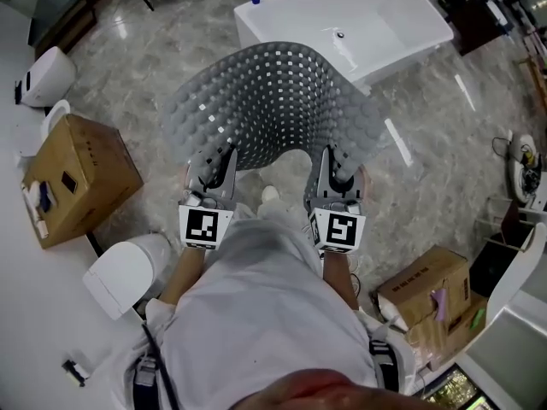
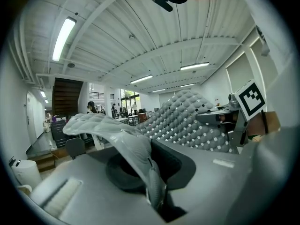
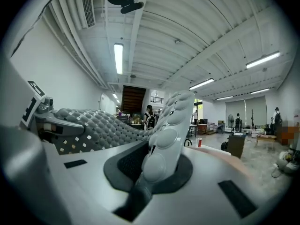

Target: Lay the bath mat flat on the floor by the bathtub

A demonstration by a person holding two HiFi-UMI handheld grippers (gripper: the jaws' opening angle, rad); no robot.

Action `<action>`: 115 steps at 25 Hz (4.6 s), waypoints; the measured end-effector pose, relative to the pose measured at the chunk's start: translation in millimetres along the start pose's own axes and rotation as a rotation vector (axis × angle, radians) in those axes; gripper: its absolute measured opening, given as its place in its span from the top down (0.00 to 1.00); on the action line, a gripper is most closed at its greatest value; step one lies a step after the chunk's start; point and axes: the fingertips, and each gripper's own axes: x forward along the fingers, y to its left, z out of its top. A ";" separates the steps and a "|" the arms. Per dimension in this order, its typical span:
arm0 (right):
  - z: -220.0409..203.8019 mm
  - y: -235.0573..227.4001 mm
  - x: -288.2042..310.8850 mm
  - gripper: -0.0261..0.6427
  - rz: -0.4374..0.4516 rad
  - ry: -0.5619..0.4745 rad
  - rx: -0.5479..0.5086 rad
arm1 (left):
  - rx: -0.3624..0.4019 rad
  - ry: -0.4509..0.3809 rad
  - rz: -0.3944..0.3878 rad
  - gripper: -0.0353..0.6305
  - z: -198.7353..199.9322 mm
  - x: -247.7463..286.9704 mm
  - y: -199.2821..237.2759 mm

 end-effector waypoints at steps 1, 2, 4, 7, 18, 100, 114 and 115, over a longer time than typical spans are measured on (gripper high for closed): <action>1.4 2.5 -1.4 0.92 -0.005 -0.004 -0.002 | -0.001 -0.004 -0.001 0.91 0.0 -1.8 1.5; 3.2 6.1 -3.8 0.92 -0.009 -0.009 -0.007 | -0.004 -0.009 -0.001 0.91 -0.1 -5.4 3.1; 8.5 15.4 -10.7 0.92 -0.016 -0.027 -0.027 | -0.013 -0.024 0.001 0.91 -0.3 -16.6 7.1; 18.0 33.8 -23.7 0.92 -0.014 -0.050 -0.064 | -0.047 -0.058 0.020 0.91 -0.6 -41.1 16.5; 20.6 115.4 -117.4 0.92 0.009 -0.022 -0.085 | -0.139 -0.102 0.069 0.91 -27.3 -153.8 18.4; -92.8 71.3 -79.4 0.92 0.227 0.119 -0.191 | -0.025 0.121 0.039 0.91 -129.0 -118.8 47.2; -186.2 7.6 20.7 0.92 0.052 0.217 -0.256 | 0.013 0.307 0.173 0.91 -230.3 -54.9 103.3; -191.1 3.1 27.8 0.92 0.044 0.223 -0.271 | 0.024 0.322 0.184 0.91 -236.2 -50.6 107.3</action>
